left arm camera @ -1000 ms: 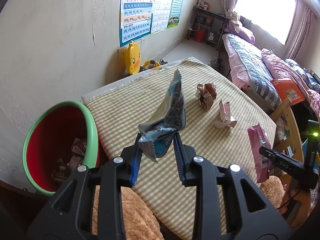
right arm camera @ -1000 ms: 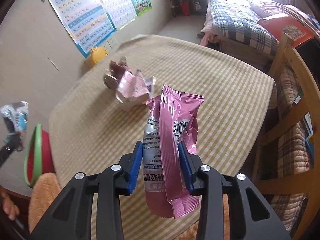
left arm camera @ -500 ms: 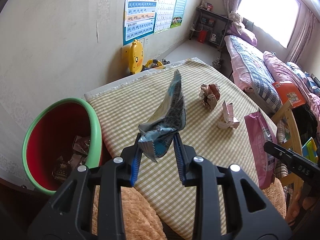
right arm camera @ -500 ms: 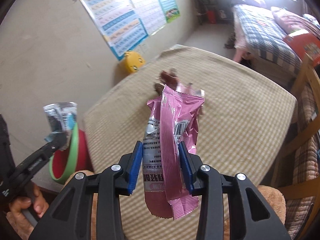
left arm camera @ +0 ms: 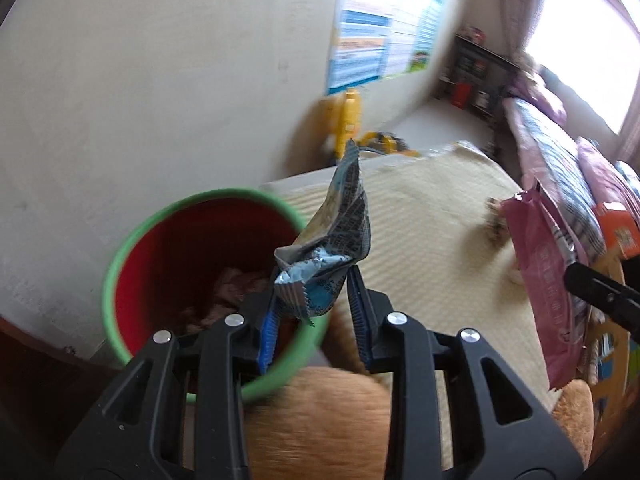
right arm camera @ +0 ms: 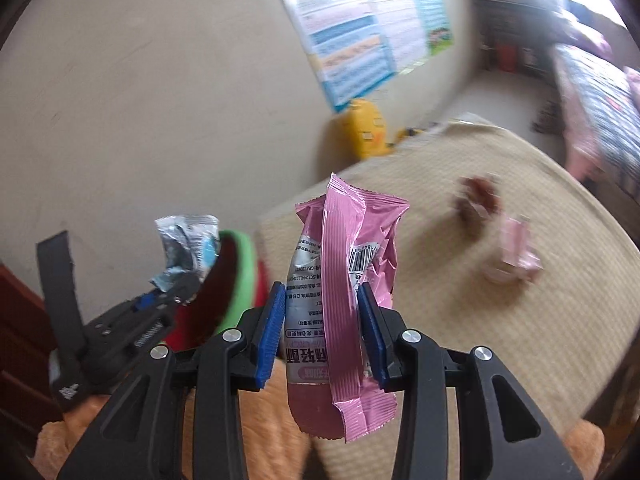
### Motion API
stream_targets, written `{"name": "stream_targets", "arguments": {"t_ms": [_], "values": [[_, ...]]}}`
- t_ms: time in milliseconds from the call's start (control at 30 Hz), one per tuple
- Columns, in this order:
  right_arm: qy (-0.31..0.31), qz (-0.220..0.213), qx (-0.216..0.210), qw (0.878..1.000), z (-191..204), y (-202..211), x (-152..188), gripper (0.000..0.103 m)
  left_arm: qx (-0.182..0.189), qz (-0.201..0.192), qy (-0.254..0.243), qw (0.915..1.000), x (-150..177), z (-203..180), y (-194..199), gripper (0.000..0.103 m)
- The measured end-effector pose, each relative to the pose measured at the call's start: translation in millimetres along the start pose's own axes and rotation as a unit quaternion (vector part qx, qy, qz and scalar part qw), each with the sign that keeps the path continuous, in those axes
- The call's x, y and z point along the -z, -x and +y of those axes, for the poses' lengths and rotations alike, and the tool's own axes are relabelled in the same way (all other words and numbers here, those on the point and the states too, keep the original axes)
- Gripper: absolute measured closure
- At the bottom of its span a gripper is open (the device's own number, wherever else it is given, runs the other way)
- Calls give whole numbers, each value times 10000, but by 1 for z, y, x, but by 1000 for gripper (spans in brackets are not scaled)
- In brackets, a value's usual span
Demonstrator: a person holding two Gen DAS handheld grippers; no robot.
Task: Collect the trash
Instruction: 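Carry the silver-blue wrapper and pink packet over the red bucket and release both, then grasp the pink-white paper wrapper with the right gripper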
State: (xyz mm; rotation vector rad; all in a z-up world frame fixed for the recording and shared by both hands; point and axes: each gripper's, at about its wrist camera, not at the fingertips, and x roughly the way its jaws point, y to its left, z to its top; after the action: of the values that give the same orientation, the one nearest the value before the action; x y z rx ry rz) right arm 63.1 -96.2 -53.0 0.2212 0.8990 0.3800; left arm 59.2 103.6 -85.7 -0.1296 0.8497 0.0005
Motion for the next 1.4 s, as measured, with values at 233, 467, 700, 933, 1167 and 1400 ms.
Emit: {"name": "stream_targets", "arguments": {"t_ms": [233, 467, 700, 933, 1167, 1400], "values": [[423, 420, -635, 9962, 64, -62, -12, 66, -535, 116, 711, 9960, 7, 76, -3, 74], [795, 675, -823, 9911, 112, -105, -14, 66, -601, 369, 1089, 9916, 22, 112, -9, 74], [644, 450, -737, 9942, 109, -105, -12, 31, -478, 436, 1324, 9891, 28, 117, -17, 40], [-26, -42, 936, 9956, -2, -75, -14, 26, -383, 469, 1162, 9914, 27, 108, -19, 40], [-1390, -124, 2586, 9558, -153, -45, -12, 25, -319, 354, 861, 9951, 19, 82, -17, 40], [-1839, 424, 2608, 9468, -219, -66, -12, 25, -243, 413, 375, 9981, 19, 47, -15, 40]]}}
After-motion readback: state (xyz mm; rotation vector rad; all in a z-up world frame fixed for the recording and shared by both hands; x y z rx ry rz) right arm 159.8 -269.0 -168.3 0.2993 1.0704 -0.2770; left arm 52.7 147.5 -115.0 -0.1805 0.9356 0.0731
